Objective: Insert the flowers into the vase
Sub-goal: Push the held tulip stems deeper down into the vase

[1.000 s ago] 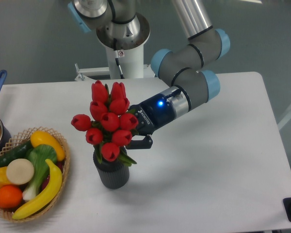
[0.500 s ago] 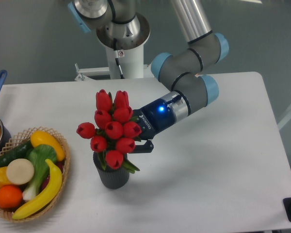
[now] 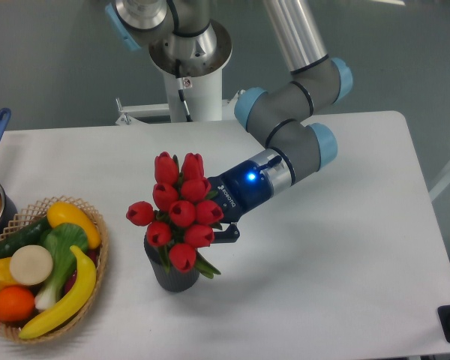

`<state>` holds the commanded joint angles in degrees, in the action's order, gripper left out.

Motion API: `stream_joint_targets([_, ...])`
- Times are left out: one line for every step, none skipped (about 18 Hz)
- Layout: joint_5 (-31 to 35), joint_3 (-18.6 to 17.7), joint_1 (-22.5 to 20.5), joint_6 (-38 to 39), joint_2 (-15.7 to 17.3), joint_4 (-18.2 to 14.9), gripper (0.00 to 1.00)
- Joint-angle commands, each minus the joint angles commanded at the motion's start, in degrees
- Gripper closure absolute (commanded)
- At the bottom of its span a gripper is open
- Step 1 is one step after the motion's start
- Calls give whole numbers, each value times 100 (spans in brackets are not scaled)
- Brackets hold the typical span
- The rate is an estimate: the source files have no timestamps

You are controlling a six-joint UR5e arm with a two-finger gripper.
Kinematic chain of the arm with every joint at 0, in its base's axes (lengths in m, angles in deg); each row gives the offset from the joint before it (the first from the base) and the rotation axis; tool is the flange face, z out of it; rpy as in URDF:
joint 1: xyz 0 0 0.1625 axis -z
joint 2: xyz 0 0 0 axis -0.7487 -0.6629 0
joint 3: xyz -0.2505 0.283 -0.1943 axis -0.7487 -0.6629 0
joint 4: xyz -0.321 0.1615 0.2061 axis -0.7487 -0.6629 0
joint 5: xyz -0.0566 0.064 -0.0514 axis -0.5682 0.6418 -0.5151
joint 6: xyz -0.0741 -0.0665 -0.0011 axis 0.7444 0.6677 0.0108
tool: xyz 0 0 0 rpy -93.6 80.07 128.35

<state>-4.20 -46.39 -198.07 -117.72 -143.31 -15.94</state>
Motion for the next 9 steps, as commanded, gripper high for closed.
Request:
stream_joint_targets([0, 0, -9, -27, -35, 0, 70])
stream_joint_targets([0, 0, -9, -36, -70, 0, 70])
stream_joint_targets([0, -9, -9, -44, -79, 0, 70])
stream_joint_targets([0, -9, -9, -45, -97, 0, 70])
stream_joint_targets([0, -9, -9, -45, -105, 0, 70])
stream_joint_targets([9, -35, -9, -45, -106, 0, 70])
stream_joint_targets([9, -53, -9, -45, -114, 0, 70])
stream_joint_targets([9, -79, -9, -53, -114, 0, 70])
stream_joint_targets([17, -97, -9, -53, -114, 9, 70])
